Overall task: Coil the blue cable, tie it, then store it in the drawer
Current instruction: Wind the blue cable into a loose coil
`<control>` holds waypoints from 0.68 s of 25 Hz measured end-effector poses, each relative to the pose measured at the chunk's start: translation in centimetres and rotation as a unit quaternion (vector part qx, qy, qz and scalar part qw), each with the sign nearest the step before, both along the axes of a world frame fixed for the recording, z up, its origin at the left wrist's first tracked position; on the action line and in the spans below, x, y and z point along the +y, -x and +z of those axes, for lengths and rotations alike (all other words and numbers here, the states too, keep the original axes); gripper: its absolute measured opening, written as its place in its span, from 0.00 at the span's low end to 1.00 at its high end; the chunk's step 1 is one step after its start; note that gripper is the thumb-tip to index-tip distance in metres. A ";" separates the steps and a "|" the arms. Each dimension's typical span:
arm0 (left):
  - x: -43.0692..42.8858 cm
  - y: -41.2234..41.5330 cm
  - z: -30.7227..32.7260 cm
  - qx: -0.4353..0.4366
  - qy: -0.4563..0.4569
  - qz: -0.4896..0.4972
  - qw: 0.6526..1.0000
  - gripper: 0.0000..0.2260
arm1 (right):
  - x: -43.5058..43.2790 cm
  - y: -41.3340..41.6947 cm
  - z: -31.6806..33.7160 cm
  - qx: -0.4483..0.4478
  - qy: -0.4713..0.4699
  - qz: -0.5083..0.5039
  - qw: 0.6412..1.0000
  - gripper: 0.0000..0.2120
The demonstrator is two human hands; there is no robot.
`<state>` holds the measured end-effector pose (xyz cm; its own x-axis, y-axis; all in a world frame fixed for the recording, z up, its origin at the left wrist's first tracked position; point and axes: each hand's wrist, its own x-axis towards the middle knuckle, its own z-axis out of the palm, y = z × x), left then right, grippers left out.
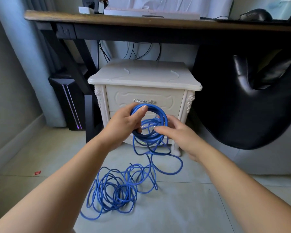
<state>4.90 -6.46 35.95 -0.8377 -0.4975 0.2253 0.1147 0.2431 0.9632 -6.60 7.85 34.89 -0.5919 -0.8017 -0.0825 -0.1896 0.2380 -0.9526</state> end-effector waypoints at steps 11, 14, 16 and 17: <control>0.2 0.8 -1.0 -0.017 -0.182 -0.060 0.981 0.10 | -0.8 -0.2 0.8 0.014 0.138 -0.085 0.987 0.09; 0.0 0.2 -0.6 -0.068 -0.162 -0.084 0.981 0.08 | -0.7 -0.1 0.8 0.211 0.028 -0.046 0.976 0.10; 0.3 0.2 -0.1 -0.143 0.004 -0.042 0.989 0.13 | -0.8 -0.7 0.7 0.342 -0.059 -0.006 0.938 0.10; 0.6 0.4 0.0 -0.182 0.105 -0.019 0.977 0.18 | -0.9 -1.0 0.7 0.400 -0.096 0.004 0.911 0.09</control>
<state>4.51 -5.81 35.98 -0.8980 -0.4401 0.0025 -0.2145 0.4426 0.8707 -5.62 6.91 35.61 -0.5191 -0.8222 0.2337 -0.8076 0.3822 -0.4492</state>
